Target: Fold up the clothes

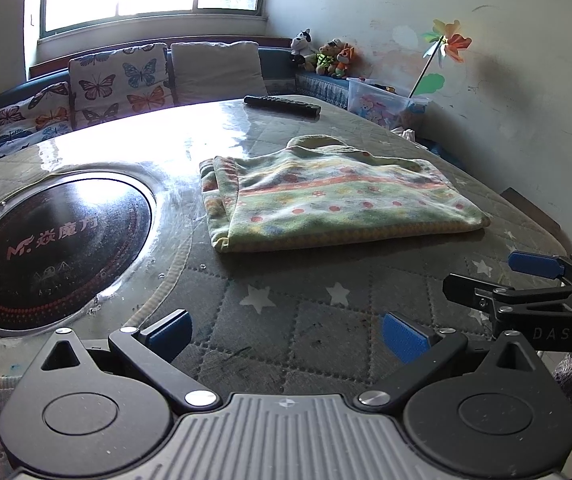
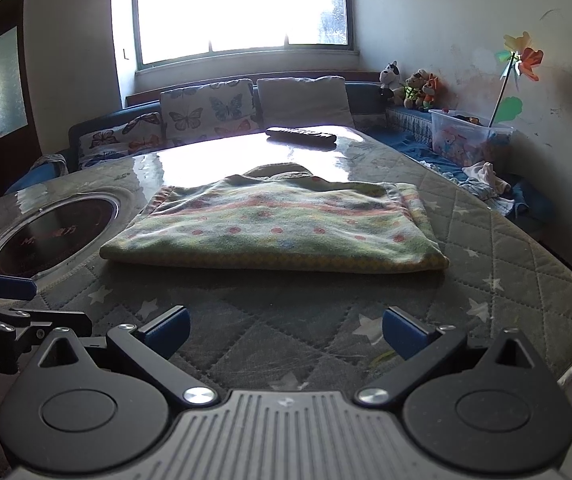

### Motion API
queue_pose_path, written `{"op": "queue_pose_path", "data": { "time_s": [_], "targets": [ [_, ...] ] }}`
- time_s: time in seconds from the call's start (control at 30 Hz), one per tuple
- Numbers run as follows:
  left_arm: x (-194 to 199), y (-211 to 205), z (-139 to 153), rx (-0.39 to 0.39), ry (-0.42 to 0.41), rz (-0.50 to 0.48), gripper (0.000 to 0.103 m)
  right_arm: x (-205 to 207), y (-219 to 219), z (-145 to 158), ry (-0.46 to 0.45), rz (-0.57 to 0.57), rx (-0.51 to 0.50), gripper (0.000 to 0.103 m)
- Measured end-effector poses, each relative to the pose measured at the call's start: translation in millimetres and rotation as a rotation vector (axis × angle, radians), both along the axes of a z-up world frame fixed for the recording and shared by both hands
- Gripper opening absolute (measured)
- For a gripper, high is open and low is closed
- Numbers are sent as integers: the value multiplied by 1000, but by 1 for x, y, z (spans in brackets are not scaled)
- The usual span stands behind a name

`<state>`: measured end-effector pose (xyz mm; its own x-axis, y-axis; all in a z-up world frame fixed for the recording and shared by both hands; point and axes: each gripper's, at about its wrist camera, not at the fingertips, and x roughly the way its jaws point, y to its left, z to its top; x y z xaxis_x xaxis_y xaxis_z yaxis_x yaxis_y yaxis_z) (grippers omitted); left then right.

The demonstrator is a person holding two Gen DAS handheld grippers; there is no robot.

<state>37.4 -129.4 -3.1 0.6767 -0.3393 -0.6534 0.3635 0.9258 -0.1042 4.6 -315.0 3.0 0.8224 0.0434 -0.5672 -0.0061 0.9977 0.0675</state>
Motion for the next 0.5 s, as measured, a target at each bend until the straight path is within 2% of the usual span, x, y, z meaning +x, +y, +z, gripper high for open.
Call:
{"op": "queue_pose_path", "data": {
  "time_s": [0.5],
  "targets": [
    [-7, -4, 1, -3, -8, -21, 103, -3, 2, 2, -8, 2, 4, 103]
  ]
}}
